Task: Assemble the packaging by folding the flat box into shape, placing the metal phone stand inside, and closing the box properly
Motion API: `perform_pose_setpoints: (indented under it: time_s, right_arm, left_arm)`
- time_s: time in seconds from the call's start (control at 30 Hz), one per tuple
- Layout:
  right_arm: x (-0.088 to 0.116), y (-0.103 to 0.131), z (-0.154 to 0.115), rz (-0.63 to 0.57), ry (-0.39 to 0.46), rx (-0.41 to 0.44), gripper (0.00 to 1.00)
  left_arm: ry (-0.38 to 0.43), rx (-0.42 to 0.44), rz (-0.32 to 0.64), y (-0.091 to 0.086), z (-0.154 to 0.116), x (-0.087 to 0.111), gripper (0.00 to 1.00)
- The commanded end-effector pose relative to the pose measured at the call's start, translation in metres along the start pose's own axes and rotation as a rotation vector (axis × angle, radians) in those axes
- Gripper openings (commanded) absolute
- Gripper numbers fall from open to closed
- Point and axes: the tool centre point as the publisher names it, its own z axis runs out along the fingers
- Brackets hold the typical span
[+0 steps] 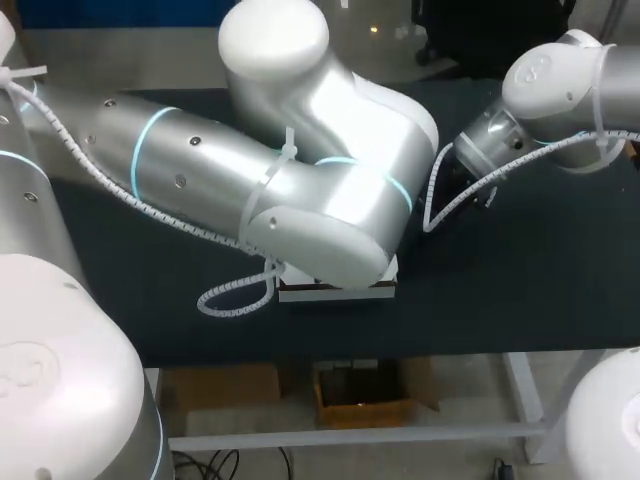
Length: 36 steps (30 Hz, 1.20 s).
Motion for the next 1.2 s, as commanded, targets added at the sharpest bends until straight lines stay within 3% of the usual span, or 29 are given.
perform_pose_setpoints:
  time_s: [0.03,0.37,1.2]
  right_arm:
    - [0.0,0.0,0.001,0.0,0.0,0.0,0.49]
    - [0.0,0.0,0.001,0.0,0.0,0.0,0.49]
    - [0.002,-0.001,0.001,-0.001,-0.002,-0.003,0.5]
  left_arm:
    - [-0.035,-0.06,-0.012,-0.001,0.008,0.009,1.0]
    - [0.09,-0.068,0.034,0.005,0.023,-0.004,1.0]
    - [0.065,-0.015,0.122,0.014,0.036,-0.012,1.0]
